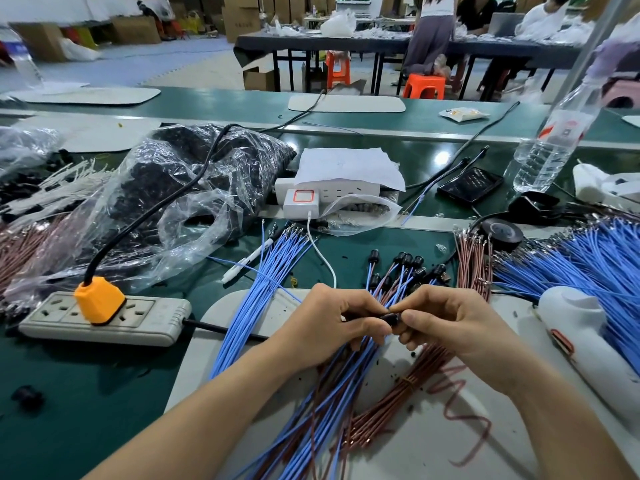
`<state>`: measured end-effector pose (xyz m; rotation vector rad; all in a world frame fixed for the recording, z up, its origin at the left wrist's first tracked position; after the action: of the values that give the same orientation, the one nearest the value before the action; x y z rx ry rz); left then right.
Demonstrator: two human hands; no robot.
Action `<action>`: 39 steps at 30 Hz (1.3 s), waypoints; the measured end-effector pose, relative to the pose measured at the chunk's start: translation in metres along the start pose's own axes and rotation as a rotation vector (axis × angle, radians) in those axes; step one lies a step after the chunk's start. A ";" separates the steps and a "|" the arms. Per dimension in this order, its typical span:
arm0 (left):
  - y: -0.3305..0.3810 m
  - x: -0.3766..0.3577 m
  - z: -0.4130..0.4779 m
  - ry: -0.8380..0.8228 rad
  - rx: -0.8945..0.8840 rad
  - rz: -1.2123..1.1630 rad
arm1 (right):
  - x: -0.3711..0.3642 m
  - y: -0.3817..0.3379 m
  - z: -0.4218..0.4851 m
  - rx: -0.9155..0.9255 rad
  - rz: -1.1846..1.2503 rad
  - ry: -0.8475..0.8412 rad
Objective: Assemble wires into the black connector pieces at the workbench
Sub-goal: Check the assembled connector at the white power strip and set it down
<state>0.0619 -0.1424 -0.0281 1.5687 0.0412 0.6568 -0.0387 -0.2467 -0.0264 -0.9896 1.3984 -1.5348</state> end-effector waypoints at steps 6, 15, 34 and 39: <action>0.000 -0.001 0.001 -0.006 -0.012 0.003 | 0.000 -0.005 0.001 0.030 -0.068 -0.010; -0.001 -0.002 0.003 -0.003 -0.017 0.033 | 0.002 -0.001 0.001 -0.013 0.018 0.010; 0.011 0.003 0.001 0.094 -0.158 0.217 | 0.008 -0.001 0.003 0.006 -0.016 0.121; 0.006 0.005 0.003 0.092 -0.123 0.205 | 0.004 -0.003 0.004 0.091 -0.016 0.161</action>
<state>0.0650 -0.1440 -0.0203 1.4345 -0.0910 0.8758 -0.0362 -0.2515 -0.0232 -0.8402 1.4195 -1.7059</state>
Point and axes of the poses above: each hand's wrist, its own z-axis towards the middle knuckle, its own x-axis out of the back of the hand, y = z × x, the point moved 7 cm from there along z, towards the middle knuckle, and after that the axes turned 8 degrees about x, right-handed, at the moved point
